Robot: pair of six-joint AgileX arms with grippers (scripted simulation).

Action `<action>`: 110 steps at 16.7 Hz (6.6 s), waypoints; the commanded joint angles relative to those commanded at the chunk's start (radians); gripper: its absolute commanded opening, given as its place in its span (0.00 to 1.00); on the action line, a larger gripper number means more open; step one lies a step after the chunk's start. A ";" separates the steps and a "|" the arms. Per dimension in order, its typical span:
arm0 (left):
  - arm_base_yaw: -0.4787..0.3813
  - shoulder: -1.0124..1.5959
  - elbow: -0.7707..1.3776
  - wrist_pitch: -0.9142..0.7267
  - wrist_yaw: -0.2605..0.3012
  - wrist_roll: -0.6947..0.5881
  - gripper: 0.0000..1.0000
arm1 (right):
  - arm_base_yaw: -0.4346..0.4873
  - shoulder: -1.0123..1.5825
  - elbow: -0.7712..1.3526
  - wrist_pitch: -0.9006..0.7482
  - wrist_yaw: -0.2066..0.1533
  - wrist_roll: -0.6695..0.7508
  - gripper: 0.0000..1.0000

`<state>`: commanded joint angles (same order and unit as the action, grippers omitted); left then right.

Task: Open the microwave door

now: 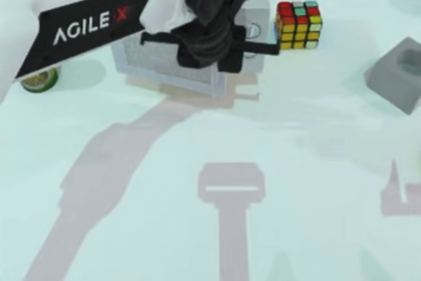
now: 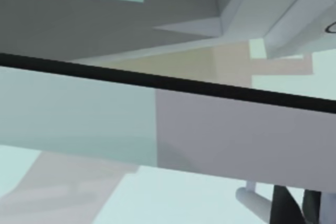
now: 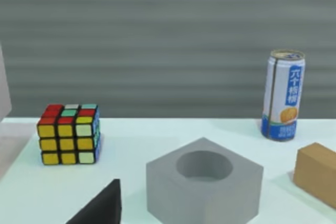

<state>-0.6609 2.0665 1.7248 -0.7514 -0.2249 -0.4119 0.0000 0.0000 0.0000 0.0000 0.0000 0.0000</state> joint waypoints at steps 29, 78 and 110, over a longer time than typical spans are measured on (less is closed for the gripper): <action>0.022 -0.093 -0.131 0.064 0.051 0.110 0.00 | 0.000 0.000 0.000 0.000 0.000 0.000 1.00; 0.082 -0.261 -0.357 0.149 0.192 0.360 0.00 | 0.000 0.000 0.000 0.000 0.000 0.000 1.00; 0.130 -0.333 -0.444 0.162 0.277 0.505 0.00 | 0.000 0.000 0.000 0.000 0.000 0.000 1.00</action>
<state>-0.5313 1.7336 1.2809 -0.5894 0.0522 0.0929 0.0000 0.0000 0.0000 0.0000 0.0000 0.0000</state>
